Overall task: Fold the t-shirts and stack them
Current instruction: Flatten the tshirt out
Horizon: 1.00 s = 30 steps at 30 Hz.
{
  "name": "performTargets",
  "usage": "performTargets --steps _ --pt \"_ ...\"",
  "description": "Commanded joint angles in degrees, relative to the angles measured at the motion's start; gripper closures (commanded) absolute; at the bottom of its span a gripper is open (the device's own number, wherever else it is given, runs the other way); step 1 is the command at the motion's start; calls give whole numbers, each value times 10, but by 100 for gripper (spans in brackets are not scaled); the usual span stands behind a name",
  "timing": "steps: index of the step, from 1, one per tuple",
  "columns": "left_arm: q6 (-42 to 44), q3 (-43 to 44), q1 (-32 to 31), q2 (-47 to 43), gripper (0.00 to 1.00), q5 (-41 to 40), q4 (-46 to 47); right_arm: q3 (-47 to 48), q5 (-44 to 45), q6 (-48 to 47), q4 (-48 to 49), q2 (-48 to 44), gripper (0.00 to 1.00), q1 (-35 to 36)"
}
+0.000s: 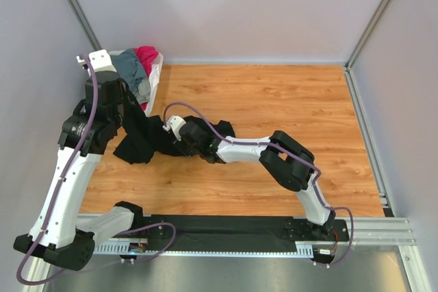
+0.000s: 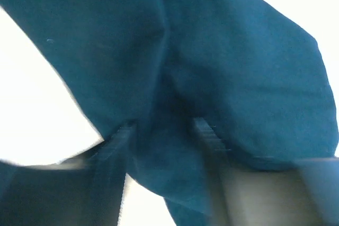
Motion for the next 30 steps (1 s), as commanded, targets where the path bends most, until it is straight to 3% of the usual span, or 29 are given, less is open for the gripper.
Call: performTargets --steps 1,2,3,8,14,19,24,30 --pt "15 18 8 -9 100 6 1 38 12 -2 4 9 59 -6" --pt "17 20 10 -9 100 6 -2 51 31 -1 -4 8 87 -12" --pt "20 23 11 -9 100 7 -3 58 44 -2 -12 5 99 -16" --pt "42 48 20 -6 100 3 -1 81 98 -2 -91 -82 100 -58" --pt "99 54 22 -14 100 40 69 90 -3 92 -163 -250 100 -170" --pt "115 129 22 22 100 92 74 121 -76 141 -245 -337 100 -240" --pt "125 214 22 56 100 120 58 166 -78 124 -292 -386 99 -256" --pt "126 256 22 70 100 130 42 206 -103 139 -379 -398 100 -296"
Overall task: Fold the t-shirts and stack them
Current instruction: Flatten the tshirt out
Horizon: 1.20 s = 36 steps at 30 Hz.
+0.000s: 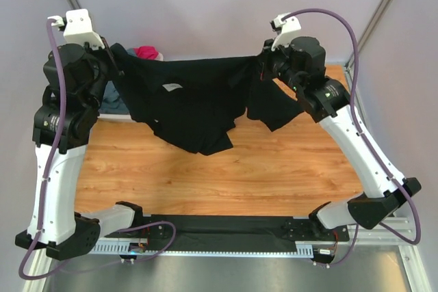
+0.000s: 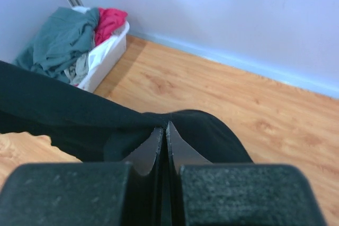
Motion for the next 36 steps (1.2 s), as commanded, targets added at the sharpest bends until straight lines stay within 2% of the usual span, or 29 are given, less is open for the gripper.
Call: performTargets --steps 1,8,13,17,19,23,28,30,31,33,34,36 --pt "8 25 3 -2 100 24 -1 17 -44 30 -81 -6 100 -28" --pt "-57 23 2 -5 100 95 -72 -33 -109 54 -153 -25 100 -45" --pt "-94 -104 2 -8 100 111 -85 -154 -143 106 -153 -27 100 -79" --pt "-117 -210 2 -18 100 103 -44 -263 -205 117 -112 -7 99 -129" --pt "-135 -251 2 -14 100 113 -24 -306 -199 114 -82 18 100 -136" --pt "-176 -294 -1 13 100 145 13 -309 -178 100 -38 84 100 -144" --pt "-210 -333 -13 73 100 125 60 -218 -127 80 -18 181 98 -145" --pt "-211 -337 -20 96 100 104 70 -176 -99 54 -52 222 88 -144" --pt "-212 -338 -20 102 100 98 82 -132 -90 48 -67 235 69 -145" --pt "-210 -336 -21 121 100 87 90 -88 -75 36 -130 263 54 -148" --pt "-210 -334 -21 127 100 82 95 -69 -82 36 -149 265 42 -147" --pt "-206 -329 -22 145 100 67 97 -76 -97 46 -183 244 37 -143"
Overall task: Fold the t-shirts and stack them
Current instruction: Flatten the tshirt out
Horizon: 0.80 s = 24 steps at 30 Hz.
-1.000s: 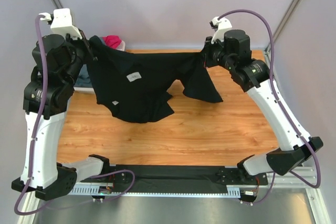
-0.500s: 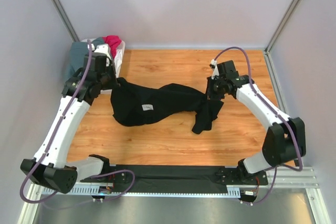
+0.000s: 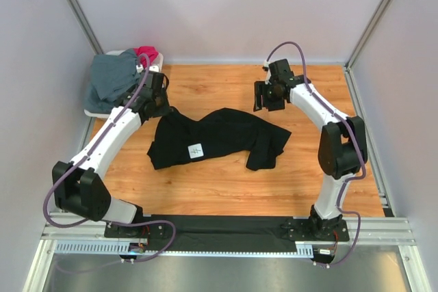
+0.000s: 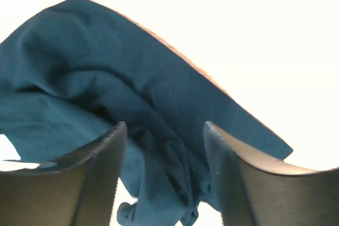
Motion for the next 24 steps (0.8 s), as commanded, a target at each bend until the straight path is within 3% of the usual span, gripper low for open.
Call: performTargets --steps 1,4,7,9,13,18,24 --pt "-6 17 -2 13 100 -37 42 12 3 -3 -83 -40 32 2" --pt "4 24 -1 26 100 -46 44 -67 12 19 -98 -126 21 37" --pt "10 25 -1 30 100 -46 49 -129 106 54 -121 -201 15 125" --pt "6 24 -1 29 100 -35 49 -141 183 83 -163 -226 15 187" --pt "2 10 -1 15 100 -19 56 -158 235 183 -201 -244 23 232" --pt "2 -7 -2 -4 100 -20 56 -192 257 231 -165 -212 25 259" --pt "5 -21 -2 -24 100 -28 55 -157 296 252 -153 -126 25 295"
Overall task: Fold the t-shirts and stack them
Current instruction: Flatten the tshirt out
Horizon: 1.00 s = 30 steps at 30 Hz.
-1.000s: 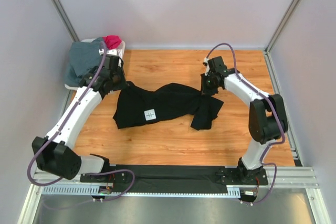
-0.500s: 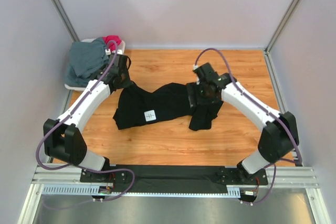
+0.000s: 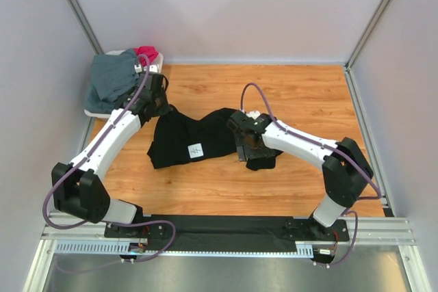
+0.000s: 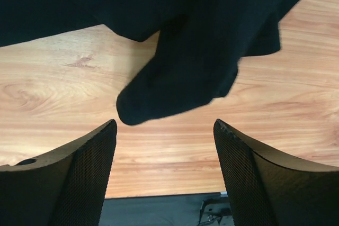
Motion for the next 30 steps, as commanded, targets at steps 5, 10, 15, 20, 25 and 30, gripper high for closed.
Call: performTargets --steps 5,10,15,20,25,30 --pt "6 -21 0 -41 100 -7 15 18 22 29 50 75 25 27" --pt "15 -21 0 -42 100 -6 18 31 67 15 23 88 92 25" --pt "23 -10 0 -38 100 -7 12 51 30 -32 19 -20 100 5" --pt "48 19 0 -39 100 0 -11 46 -126 -57 55 -192 100 -55" --pt "77 55 0 -42 100 3 -59 -92 -412 -2 224 -319 99 -220" --pt "88 64 0 -55 100 -5 -60 -189 -350 -37 184 -305 99 -305"
